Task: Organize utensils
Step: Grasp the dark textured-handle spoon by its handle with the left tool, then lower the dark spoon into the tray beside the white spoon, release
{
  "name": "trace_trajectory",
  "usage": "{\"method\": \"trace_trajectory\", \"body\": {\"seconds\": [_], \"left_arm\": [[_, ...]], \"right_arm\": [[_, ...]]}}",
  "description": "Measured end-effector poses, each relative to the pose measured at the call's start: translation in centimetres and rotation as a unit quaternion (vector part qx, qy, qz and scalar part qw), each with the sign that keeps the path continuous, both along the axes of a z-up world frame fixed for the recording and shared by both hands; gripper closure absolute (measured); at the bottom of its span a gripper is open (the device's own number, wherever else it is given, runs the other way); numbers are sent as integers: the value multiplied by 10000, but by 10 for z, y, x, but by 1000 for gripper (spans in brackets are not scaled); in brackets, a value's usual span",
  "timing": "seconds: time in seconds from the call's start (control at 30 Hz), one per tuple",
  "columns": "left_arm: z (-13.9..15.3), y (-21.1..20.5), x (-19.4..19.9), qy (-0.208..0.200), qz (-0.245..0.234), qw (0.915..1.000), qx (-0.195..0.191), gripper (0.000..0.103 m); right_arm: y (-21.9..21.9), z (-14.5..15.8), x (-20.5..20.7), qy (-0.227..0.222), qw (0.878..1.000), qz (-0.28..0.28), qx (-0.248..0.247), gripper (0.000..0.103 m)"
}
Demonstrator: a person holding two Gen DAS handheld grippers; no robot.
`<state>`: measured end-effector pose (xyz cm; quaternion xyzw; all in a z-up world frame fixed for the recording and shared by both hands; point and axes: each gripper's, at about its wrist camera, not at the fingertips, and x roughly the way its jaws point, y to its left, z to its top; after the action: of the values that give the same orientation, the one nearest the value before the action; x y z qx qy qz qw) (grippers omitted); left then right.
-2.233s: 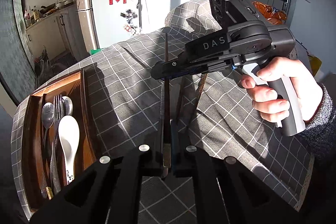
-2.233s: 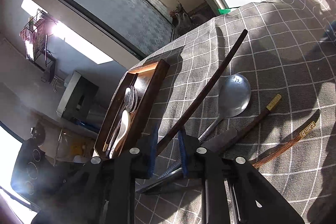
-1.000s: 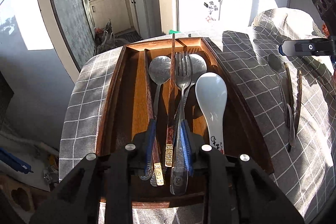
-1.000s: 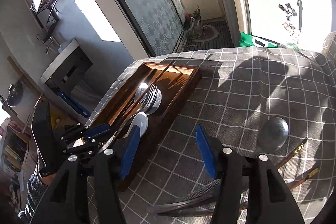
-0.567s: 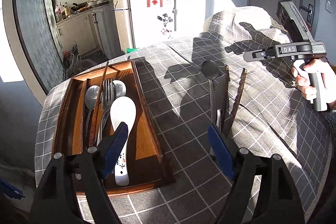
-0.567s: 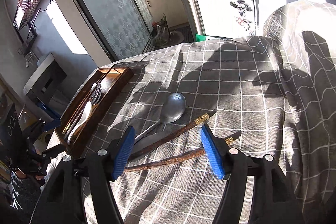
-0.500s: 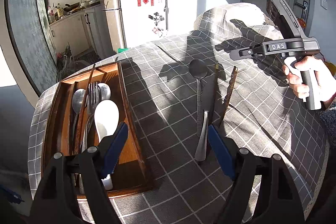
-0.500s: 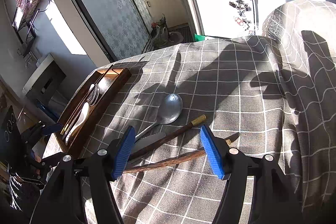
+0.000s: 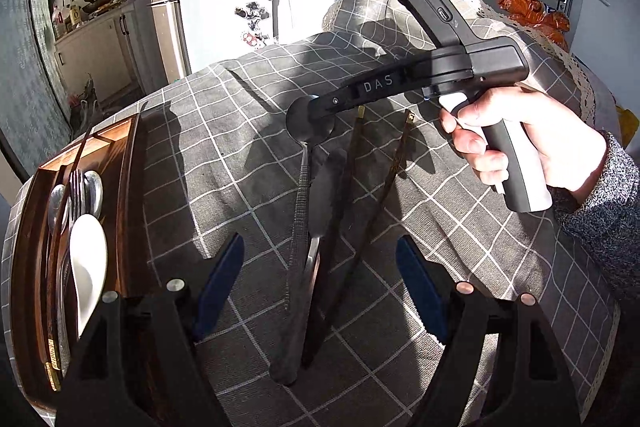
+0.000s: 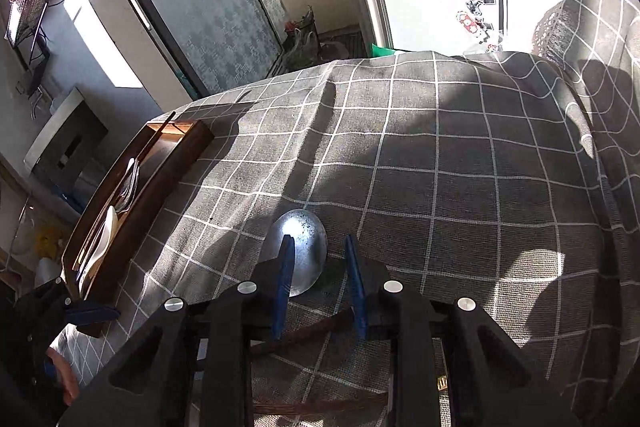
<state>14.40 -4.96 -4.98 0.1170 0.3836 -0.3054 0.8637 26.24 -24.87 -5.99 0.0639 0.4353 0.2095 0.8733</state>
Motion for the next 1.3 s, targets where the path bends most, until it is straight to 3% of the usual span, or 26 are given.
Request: {"method": "trace_trajectory", "body": {"seconds": [0.07,0.13,0.2,0.43,0.6,0.73,0.83,1.3], "left_arm": [[-3,1,2,38,18,10000,7,22],[-5,3,5,72,31,10000,-7,22],[-6,5,6,96,32,9999,-53,22],[0,3,14,-53,172,9998,-130,23],[10,2,20,-146,231,9993,-249,32],[28,10,14,-431,395,9972,-471,55],[37,16,8,-514,429,9970,-380,89],[36,114,11,-517,1365,9892,111,89]], "right_arm": [[-1,-1,2,-64,9999,50,126,79],[-2,0,3,-94,9995,55,308,94],[-5,6,1,-145,9986,49,502,99],[-9,69,-33,-960,9922,170,779,101],[-10,110,-56,-1350,9862,290,909,101],[-1,126,-67,-1524,9849,366,730,101],[10,126,-65,-1449,9855,407,783,102],[124,106,-28,-1071,9844,950,1026,102]]}}
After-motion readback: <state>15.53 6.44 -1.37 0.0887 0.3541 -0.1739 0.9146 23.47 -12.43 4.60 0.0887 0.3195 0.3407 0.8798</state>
